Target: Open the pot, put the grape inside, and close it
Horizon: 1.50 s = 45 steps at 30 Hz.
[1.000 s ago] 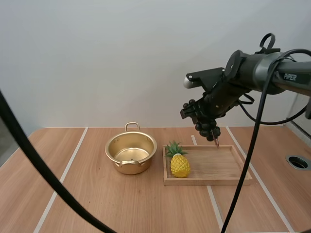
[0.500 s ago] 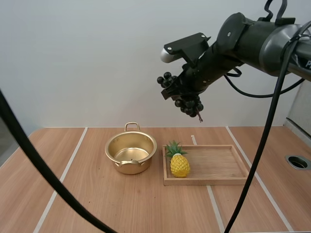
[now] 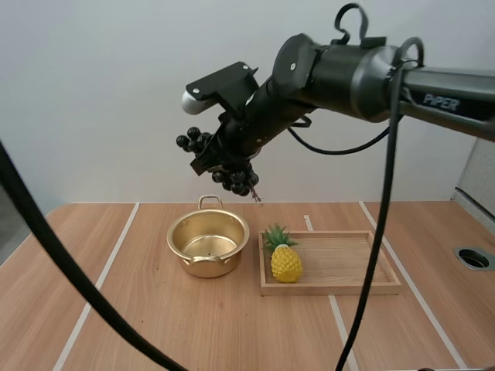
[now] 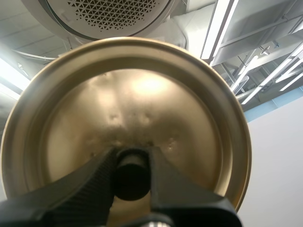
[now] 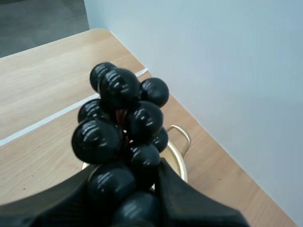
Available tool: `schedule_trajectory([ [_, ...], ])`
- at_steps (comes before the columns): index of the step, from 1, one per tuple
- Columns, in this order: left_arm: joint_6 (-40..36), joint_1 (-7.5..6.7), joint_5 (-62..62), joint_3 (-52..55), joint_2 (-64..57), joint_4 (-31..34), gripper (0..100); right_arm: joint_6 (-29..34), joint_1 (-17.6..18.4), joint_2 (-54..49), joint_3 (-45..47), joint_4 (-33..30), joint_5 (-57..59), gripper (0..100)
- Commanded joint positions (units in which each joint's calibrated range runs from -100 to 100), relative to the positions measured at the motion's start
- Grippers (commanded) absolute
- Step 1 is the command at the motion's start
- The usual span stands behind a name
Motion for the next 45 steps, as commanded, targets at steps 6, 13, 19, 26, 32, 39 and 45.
schedule_trajectory([
  [6, -0.41, -0.11, -2.0, -0.22, 0.29, -0.74, 0, 0.08, 0.4, 6.21, -0.51, 2.44, -5.66, 0],
  [13, -0.41, -0.11, -1.81, -0.22, 0.29, 0.07, 0, -2.09, 1.61, 9.53, -0.51, 3.63, -6.56, 0],
  [19, -0.41, -0.11, -3.39, -0.22, 0.29, 0.04, 0, -2.08, 3.4, 14.53, -0.51, 3.63, -9.49, 0],
  [26, -0.41, -0.11, -3.2, -0.22, 0.29, 0.27, 0, -3.05, 3.66, 20.6, -0.51, 2.45, -15.86, 0],
  [32, -0.41, -0.11, -2.67, -0.22, 0.29, 0.88, 0, -3.05, 3.66, 24.38, -0.51, -0.92, -17.36, 0],
  [39, -0.41, -0.11, -0.39, -0.22, 0.29, 0.97, 0, -3.05, 2.37, 27.35, -0.51, -1.68, -18.68, 0],
  [45, -0.41, -0.11, 0.22, -0.22, 0.29, 0.97, 0, -3.23, 0.9, 29.45, -0.51, -2.75, -17.19, 0],
])
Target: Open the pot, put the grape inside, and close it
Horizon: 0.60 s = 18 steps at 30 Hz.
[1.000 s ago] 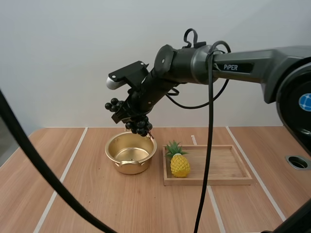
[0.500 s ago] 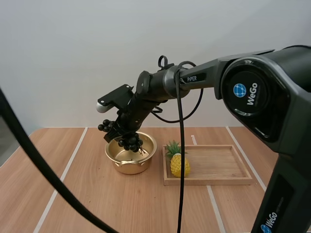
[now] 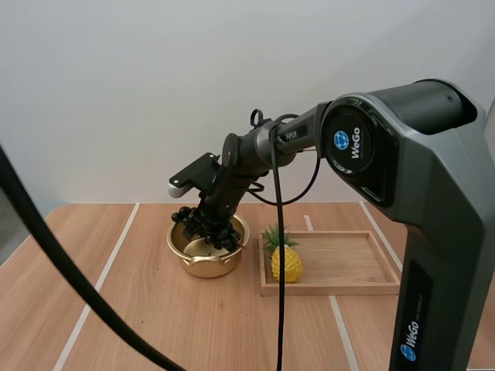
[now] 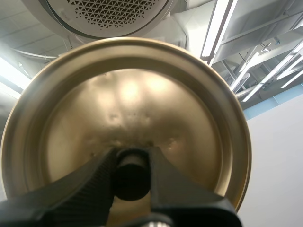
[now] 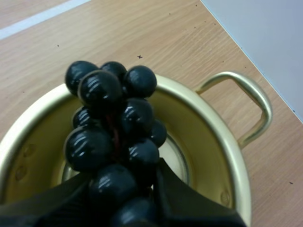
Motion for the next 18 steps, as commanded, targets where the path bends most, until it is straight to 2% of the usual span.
schedule_trajectory([
  [1, -0.41, -0.11, -0.33, -0.22, 0.29, 0.36, 0, -0.55, -0.84, 0.39, -0.4, -0.88, 0.78, 0],
  [18, -0.41, -0.11, -0.32, -0.22, 0.29, 0.94, 0, -0.87, -1.0, 6.73, -0.17, -4.31, 8.07, 0],
])
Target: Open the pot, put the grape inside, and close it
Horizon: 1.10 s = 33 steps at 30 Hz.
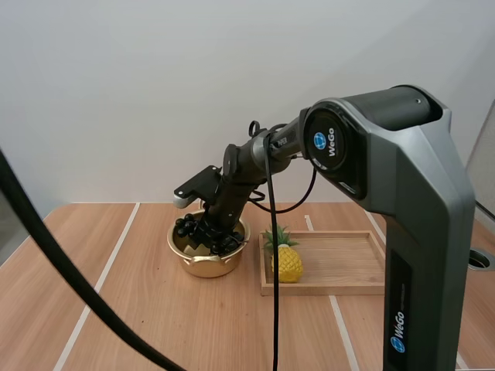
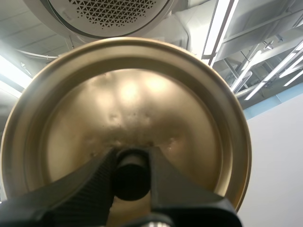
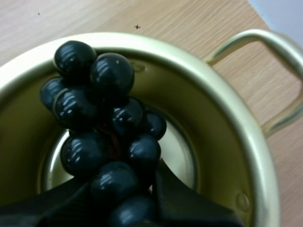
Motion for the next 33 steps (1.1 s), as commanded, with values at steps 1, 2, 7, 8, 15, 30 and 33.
schedule_trajectory([
  [1, -0.41, -0.11, -0.32, -0.22, 0.29, 0.21, 0, -0.77, -0.31, 1.5, 0.68, -3.66, 6.62, 0],
  [2, -0.41, -0.11, -0.32, -0.22, 0.29, 0.44, 0, -0.77, -0.31, 1.62, 0.68, -3.93, 6.84, 0],
  [7, -0.41, -0.11, -0.14, -0.22, 0.29, 0.38, 0, -0.39, -0.31, 1.92, 0.84, -5.23, 7.02, 0],
  [8, -0.41, -0.11, -0.14, -0.22, 0.29, 0.38, 0, -0.39, -0.31, 1.92, 0.84, -5.32, 7.02, 0],
  [15, -0.41, -0.11, 0.43, -0.22, 0.29, 0.38, 0, -0.39, -0.31, 1.92, 0.84, -5.46, 7.6, 0],
  [30, -0.41, -0.11, 0.43, -0.22, 0.29, 0.38, 0, -0.11, -0.31, 1.92, 0.71, -3.81, 10.97, 100],
  [33, -0.41, -0.11, 0.43, -0.22, 0.29, 0.38, 0, -0.11, -0.31, 1.06, 0.57, -3.5, 10.6, 100],
])
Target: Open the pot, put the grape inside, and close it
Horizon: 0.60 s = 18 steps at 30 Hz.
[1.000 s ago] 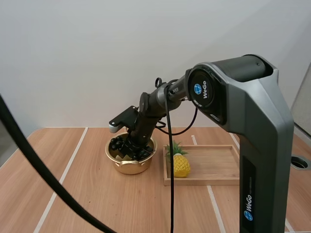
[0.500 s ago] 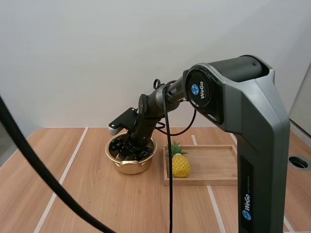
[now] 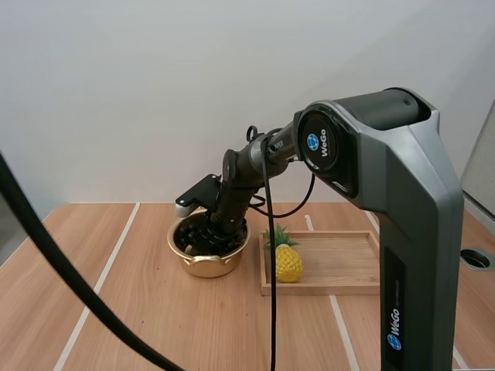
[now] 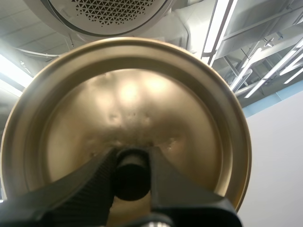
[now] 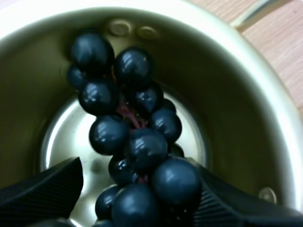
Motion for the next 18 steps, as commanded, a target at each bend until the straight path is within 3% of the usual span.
schedule_trajectory([
  [1, -0.41, -0.11, -0.28, -0.22, 0.29, -0.01, 0, -0.1, -0.31, -0.79, 0.68, -1.33, 6.52, 100],
  [18, -0.41, -0.11, -0.28, -0.22, 0.29, -0.01, 0, 1.69, -0.31, -18.8, 0.68, -0.08, 7.5, 100],
])
